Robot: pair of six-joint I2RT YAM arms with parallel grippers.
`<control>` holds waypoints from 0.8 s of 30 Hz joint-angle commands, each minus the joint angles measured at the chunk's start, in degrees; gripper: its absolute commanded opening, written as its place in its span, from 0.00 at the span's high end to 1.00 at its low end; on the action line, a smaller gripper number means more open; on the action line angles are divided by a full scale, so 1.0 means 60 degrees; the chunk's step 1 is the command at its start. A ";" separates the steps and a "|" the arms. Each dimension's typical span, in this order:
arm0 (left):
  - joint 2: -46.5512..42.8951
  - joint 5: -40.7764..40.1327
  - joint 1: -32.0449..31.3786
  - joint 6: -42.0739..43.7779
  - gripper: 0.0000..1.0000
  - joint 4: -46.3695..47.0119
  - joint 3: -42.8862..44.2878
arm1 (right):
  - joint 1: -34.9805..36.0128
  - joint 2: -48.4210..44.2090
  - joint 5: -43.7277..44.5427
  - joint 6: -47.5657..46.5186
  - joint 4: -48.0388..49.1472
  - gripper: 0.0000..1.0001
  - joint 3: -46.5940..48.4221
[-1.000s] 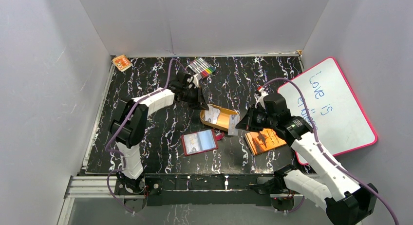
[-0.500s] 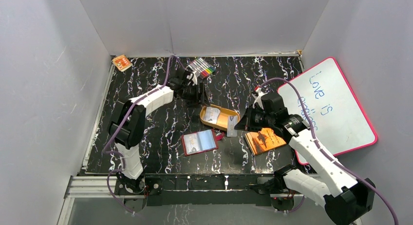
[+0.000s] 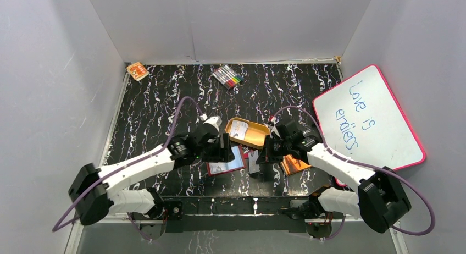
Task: Put the credit cards into the card holder
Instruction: Turn over the card slot in the card holder.
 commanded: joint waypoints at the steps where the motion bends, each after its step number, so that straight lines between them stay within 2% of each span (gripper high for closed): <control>1: 0.1229 -0.0735 -0.0268 -0.0099 0.37 0.0466 0.0588 | 0.0156 0.0007 -0.0304 0.0257 0.1014 1.00 -0.0169; 12: 0.3330 -0.0948 -0.0268 -0.0069 0.41 0.0681 0.1194 | 0.0237 0.1103 -0.0592 0.0325 0.1335 1.00 -0.0156; 17: 0.3449 -0.0989 -0.0268 -0.0028 0.40 0.0556 0.1204 | 0.0329 0.1442 -0.0833 0.0257 0.1320 1.00 -0.0132; 24: 0.3520 -0.0968 -0.0271 0.0065 0.39 0.0487 0.1142 | 0.1182 0.1766 -0.0944 0.0482 0.1355 1.00 -0.0004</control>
